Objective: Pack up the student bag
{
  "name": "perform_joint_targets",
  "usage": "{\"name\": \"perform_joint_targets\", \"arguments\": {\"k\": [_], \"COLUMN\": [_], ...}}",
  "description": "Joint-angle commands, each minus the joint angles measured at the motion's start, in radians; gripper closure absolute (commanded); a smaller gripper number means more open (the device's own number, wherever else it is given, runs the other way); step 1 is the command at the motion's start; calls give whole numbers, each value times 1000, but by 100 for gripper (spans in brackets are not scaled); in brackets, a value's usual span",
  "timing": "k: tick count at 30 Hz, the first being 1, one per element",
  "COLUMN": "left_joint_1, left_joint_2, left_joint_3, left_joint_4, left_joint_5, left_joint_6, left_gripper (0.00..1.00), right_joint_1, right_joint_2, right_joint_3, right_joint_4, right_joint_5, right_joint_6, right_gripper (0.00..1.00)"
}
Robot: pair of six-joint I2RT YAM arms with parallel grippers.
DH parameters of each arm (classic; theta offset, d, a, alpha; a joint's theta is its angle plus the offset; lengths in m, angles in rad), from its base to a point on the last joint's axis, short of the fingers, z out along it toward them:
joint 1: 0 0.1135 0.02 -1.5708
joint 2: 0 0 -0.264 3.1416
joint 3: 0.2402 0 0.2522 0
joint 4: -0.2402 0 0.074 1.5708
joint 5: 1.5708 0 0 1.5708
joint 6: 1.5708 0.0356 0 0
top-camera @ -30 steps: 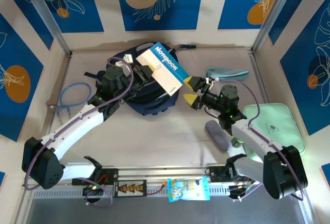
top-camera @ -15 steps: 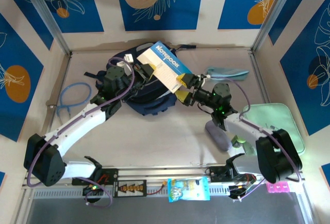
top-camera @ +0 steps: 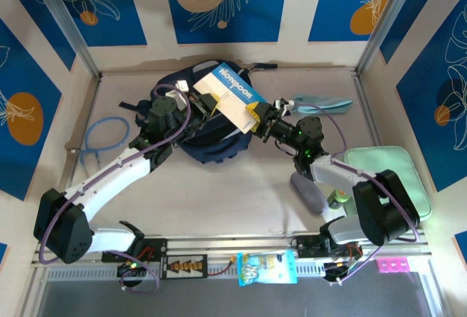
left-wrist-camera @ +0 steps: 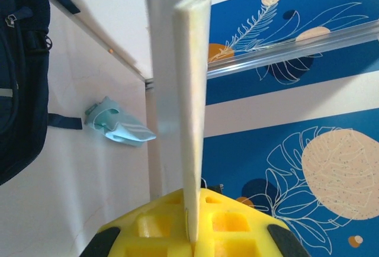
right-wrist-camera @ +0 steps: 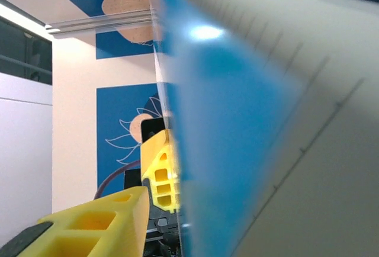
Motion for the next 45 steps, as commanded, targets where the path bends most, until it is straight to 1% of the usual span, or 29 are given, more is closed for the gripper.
{"name": "perform_joint_targets", "arguments": {"k": [1, 3, 7, 8, 10, 11, 13, 15, 18, 19, 20, 23, 27, 31, 36, 39, 42, 45], "left_joint_1": [6, 6, 9, 9, 14, 17, 23, 24, 26, 25, 25, 25, 27, 35, 52, 58, 60, 60], "left_joint_2": [-21, -23, -31, -35, -47, -55, -72, -89, -93, -90, -83, -38, 64, 215, 388, 483, 583, 649], "left_joint_3": [-14, -19, -20, -18, -9, -1, 11, 30, 79, 91, 108, 167, 247, 323, 405, 487, 591, 654], "left_joint_4": [12, 7, -31, -56, -141, -211, -340, -477, -638, -660, -687, -744, -806, -855, -882, -941, -1020, -1058], "left_joint_5": [-24, -26, -30, -31, -40, -55, -94, -159, -230, -231, -234, -184, -160, -125, -97, -114, -165, -208], "left_joint_6": [6, 6, 32, 52, 117, 157, 257, 377, 566, 634, 701, 915, 1123, 1206, 1302, 1368, 1420, 1453], "left_gripper": [100, 100, 100, 100, 85, 76, 52, 25, 5, 1, 0, 0, 0, 0, 6, 14, 25, 29], "right_joint_1": [-9, -16, -24, -28, -36, -43, -62, -92, -140, -155, -173, -216, -264, -287, -296, -299, -299, -299], "right_joint_2": [-43, -54, -87, -99, -126, -145, -185, -238, -317, -339, -363, -426, -482, -506, -515, -513, -511, -513], "right_joint_3": [-25, -19, -4, 2, 7, 8, 9, 9, 14, 18, 24, 36, 50, 50, 16, 4, 4, 1], "right_joint_4": [-9, -52, -157, -191, -263, -302, -388, -494, -669, -720, -775, -906, -1040, -1104, -1102, -1100, -1103, -1098], "right_joint_5": [24, 10, -9, -13, -14, -14, -15, -14, -8, -6, -3, 7, 22, 24, 13, 7, 0, -4], "right_joint_6": [-6, -10, -44, -59, -91, -115, -162, -222, -310, -337, -366, -431, -488, -500, -472, -463, -464, -461], "right_gripper": [68, 80, 99, 100, 100, 100, 100, 100, 100, 100, 100, 100, 100, 100, 100, 100, 100, 100]}}
